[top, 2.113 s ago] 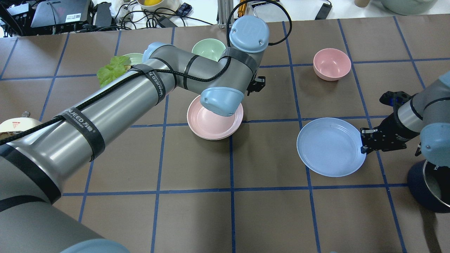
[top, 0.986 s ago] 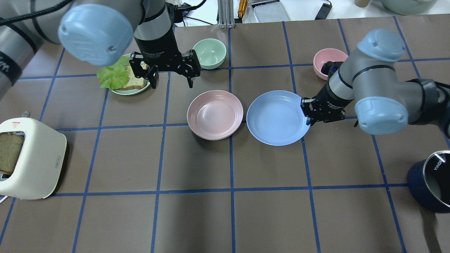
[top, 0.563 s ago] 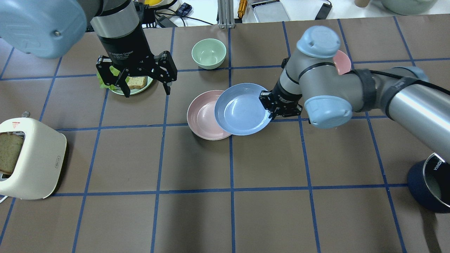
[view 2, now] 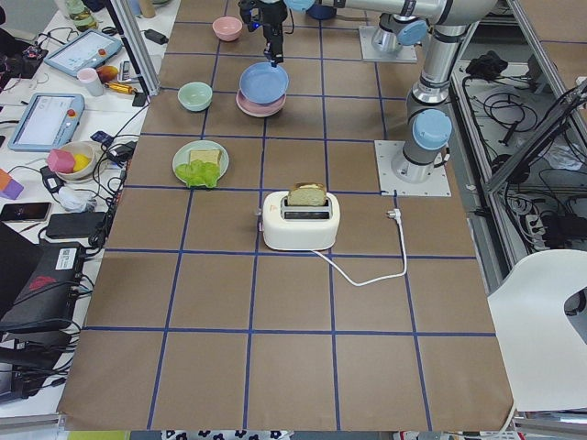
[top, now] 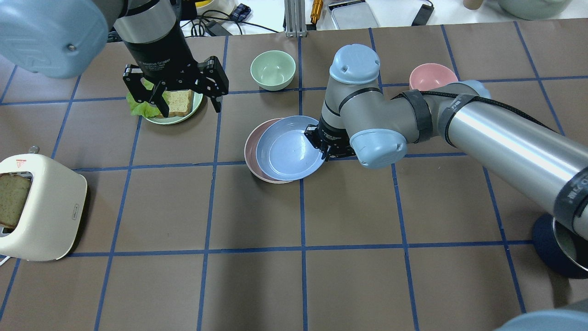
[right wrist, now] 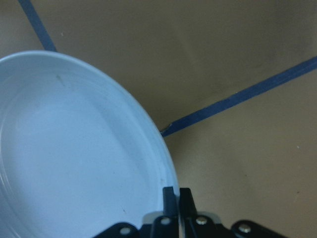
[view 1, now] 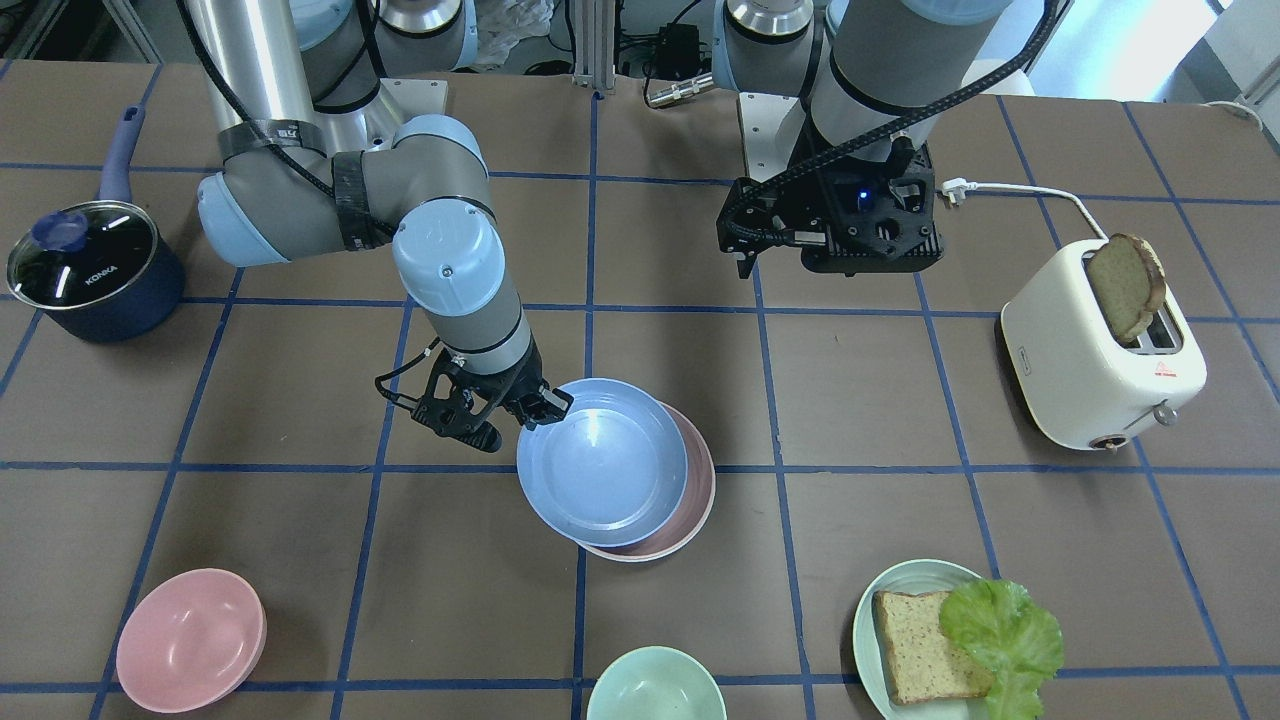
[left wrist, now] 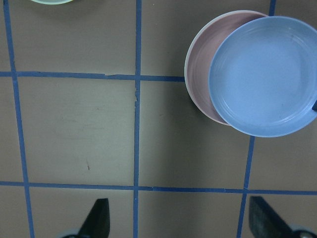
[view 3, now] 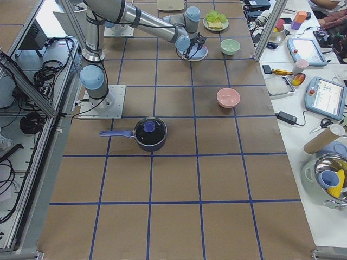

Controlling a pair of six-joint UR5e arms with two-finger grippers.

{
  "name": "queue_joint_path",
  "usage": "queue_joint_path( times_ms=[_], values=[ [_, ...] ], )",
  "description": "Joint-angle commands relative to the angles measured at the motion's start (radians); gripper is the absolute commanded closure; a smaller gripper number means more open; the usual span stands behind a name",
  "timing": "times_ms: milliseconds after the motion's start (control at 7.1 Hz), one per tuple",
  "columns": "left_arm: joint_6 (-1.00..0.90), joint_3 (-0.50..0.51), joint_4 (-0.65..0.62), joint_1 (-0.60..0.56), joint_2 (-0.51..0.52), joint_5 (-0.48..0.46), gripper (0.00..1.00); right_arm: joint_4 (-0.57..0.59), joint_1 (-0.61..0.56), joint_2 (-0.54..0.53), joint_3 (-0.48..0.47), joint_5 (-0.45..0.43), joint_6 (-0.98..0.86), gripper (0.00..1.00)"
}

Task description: Stack three plates with pink and blue

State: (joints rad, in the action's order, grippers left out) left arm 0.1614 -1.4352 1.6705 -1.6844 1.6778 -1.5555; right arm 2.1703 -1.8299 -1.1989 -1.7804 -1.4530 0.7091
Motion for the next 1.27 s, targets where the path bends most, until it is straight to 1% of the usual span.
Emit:
queue_joint_path(
  times_ms=[0,141,282,423,563,704,845,986,1127],
  values=[
    [-0.003,-0.004,-0.005,0.006,-0.007,0.0,0.0,0.04,-0.006,0.004,0.002,-0.01,0.007,0.19],
    [-0.006,-0.004,-0.005,0.006,-0.006,0.0,0.0,0.051,0.01,-0.002,0.015,0.0,-0.016,0.0],
    [-0.017,-0.002,-0.005,0.008,-0.006,-0.001,0.0,0.019,0.029,-0.004,0.074,-0.016,-0.145,0.0],
    [-0.031,-0.002,-0.005,0.014,-0.007,-0.001,0.0,-0.1,0.084,-0.016,0.154,-0.009,-0.236,0.0],
    [-0.031,-0.001,-0.005,0.021,-0.009,0.0,0.0,-0.248,0.166,-0.054,0.22,-0.009,-0.37,0.0],
    [-0.031,0.001,-0.005,0.023,-0.01,0.0,0.0,-0.361,0.278,-0.094,0.234,-0.017,-0.589,0.0],
    [-0.03,-0.004,-0.003,0.026,-0.019,0.002,0.0,-0.392,0.382,-0.146,0.234,-0.015,-0.717,0.0],
    [-0.023,-0.004,-0.003,0.026,-0.02,0.002,0.0,-0.436,0.408,-0.228,0.234,-0.035,-0.773,0.0],
    [-0.022,-0.005,-0.003,0.028,-0.02,0.002,0.0,-0.508,0.399,-0.32,0.228,-0.047,-0.757,0.0]
  ],
)
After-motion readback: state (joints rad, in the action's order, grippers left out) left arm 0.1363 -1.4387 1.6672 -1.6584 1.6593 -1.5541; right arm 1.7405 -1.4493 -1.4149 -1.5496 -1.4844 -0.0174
